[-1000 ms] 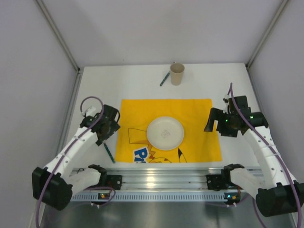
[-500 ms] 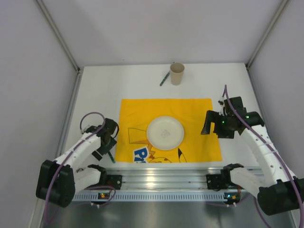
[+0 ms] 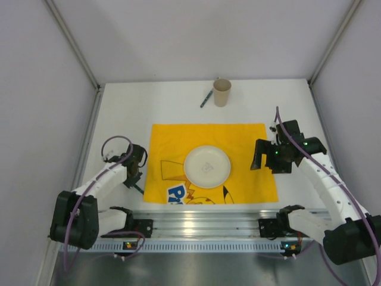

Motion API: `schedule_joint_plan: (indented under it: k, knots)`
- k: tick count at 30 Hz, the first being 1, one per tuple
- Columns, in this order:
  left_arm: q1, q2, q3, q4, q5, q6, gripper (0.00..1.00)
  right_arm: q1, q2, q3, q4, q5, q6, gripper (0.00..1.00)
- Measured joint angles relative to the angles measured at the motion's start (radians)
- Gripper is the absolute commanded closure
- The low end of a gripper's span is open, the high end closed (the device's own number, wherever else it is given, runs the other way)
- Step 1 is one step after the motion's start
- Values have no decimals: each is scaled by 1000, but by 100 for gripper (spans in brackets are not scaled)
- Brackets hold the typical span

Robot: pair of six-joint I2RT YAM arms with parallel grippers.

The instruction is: Set the dinner table for one person

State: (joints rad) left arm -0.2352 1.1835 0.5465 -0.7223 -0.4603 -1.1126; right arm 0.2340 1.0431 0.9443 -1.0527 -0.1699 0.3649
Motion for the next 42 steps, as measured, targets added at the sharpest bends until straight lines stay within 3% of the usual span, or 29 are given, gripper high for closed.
schedule_joint_plan:
  k: [5,10,13,19,23,27,33,35,36,39,40,42]
  knots:
    - [14,19,82,-44,-36,86,100,0,16,7,1,13,-5,7]
    - [19,39,394,-30,-83,330,100,0,20,13,5,21,-5,7]
    - [16,98,563,71,3,496,100,0,21,14,4,28,-5,7]
    - [-32,304,696,164,213,701,100,0,21,40,2,50,0,6]
    - [-132,414,651,174,299,760,100,0,20,47,0,66,7,6]
    - [-195,394,505,180,360,756,100,0,18,47,-3,79,21,5]
    - [-220,389,409,185,358,708,100,0,17,47,-7,90,33,5]
    - [-234,388,396,192,352,692,87,0,17,48,-9,95,36,5]
    - [-240,386,391,193,349,684,67,0,21,53,-14,97,38,5]
    - [-256,381,385,198,342,656,32,0,54,102,-23,100,40,5]
    - [-258,377,384,200,340,645,1,0,76,132,-26,100,40,4]
    - [-259,361,384,200,332,616,1,0,137,204,-21,95,42,4]
